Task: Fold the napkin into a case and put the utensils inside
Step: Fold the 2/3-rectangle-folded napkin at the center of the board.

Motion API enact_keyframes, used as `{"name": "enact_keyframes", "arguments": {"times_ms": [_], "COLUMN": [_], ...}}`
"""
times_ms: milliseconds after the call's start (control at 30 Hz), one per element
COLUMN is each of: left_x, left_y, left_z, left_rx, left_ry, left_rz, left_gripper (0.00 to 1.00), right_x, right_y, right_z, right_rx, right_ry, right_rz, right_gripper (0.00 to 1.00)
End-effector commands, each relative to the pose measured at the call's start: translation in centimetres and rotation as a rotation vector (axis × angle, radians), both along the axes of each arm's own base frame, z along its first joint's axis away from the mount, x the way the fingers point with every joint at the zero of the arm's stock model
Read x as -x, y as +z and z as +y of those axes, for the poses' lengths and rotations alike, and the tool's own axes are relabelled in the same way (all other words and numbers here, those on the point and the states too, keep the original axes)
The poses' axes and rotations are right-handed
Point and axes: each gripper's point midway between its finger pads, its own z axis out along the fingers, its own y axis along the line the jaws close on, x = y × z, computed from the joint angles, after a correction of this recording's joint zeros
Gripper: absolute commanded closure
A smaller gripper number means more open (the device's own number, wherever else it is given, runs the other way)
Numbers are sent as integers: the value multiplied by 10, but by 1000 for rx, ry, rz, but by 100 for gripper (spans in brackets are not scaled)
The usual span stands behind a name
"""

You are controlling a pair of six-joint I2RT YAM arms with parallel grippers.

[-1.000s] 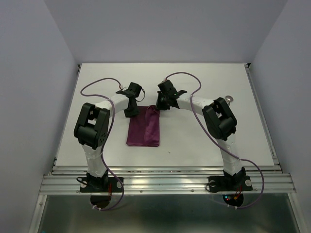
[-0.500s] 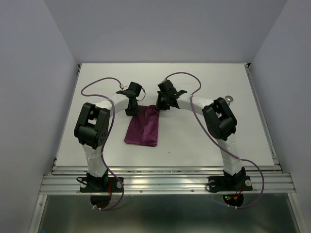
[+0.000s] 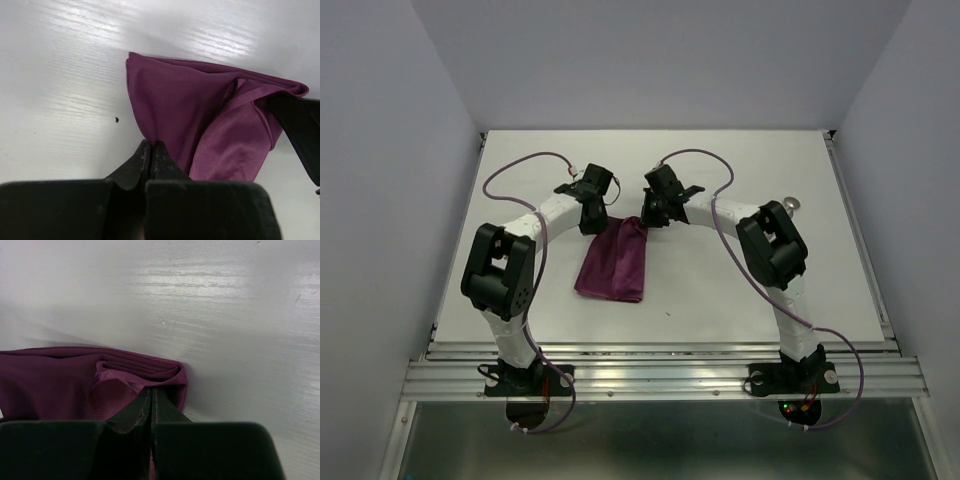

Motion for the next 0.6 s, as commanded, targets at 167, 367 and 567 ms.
{"name": "enact_keyframes", "arguments": {"times_ms": [167, 367, 567], "left_x": [2, 0, -2], "left_y": [25, 25, 13], "left_z": [-44, -65, -78], "left_rx": [41, 58, 90], "left_ry": [-134, -172, -197], "left_rz": [-30, -25, 3], "left_gripper": [100, 100, 100], "right_x": [15, 15, 15], "right_y": [-27, -27, -26], "right_z": [-7, -6, -6], "right_rx": [51, 48, 43], "right_ry": [1, -2, -4], "right_rz": [78, 80, 82], "right_gripper": [99, 99, 99]}}
